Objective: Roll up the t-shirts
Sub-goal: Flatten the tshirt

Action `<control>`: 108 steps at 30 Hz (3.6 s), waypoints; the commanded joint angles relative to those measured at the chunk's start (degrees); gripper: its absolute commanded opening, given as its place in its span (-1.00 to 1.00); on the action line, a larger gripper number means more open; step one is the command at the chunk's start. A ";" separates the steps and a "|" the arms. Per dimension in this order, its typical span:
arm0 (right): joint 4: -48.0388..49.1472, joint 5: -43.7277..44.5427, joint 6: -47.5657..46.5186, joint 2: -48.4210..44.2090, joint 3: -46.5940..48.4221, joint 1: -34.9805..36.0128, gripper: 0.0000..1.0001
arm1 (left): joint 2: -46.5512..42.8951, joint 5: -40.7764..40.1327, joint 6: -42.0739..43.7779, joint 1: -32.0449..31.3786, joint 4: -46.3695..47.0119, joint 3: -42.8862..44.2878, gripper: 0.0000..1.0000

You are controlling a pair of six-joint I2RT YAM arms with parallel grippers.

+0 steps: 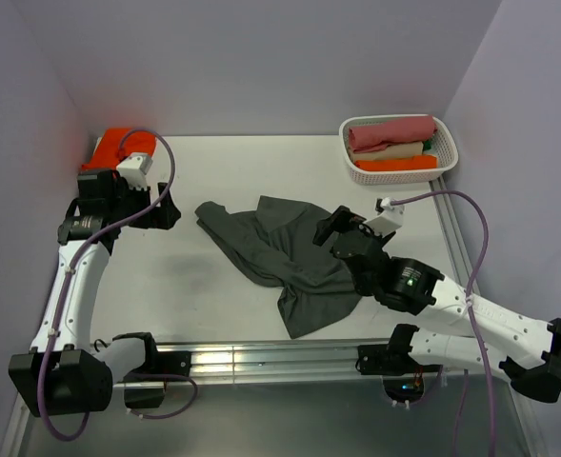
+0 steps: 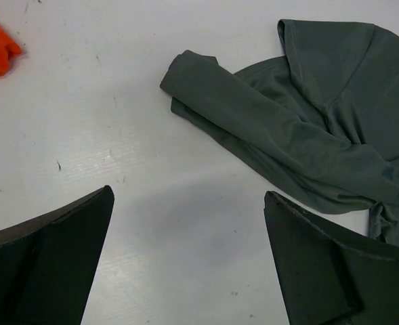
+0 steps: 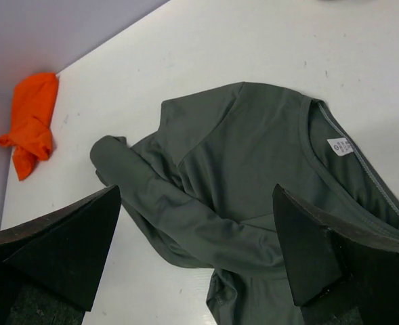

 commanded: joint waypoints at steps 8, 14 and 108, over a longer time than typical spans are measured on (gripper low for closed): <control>-6.95 -0.14 4.67 3.15 3.41 0.08 1.00 | 1.02 2.63 1.36 0.12 -0.11 0.15 0.99; -9.07 -4.62 5.47 5.17 3.77 0.16 0.98 | 2.17 3.68 2.68 0.03 -1.16 0.24 0.99; -9.42 -23.61 -10.88 15.98 20.11 -19.61 -1.00 | 51.12 9.57 8.83 -12.54 5.51 25.47 0.34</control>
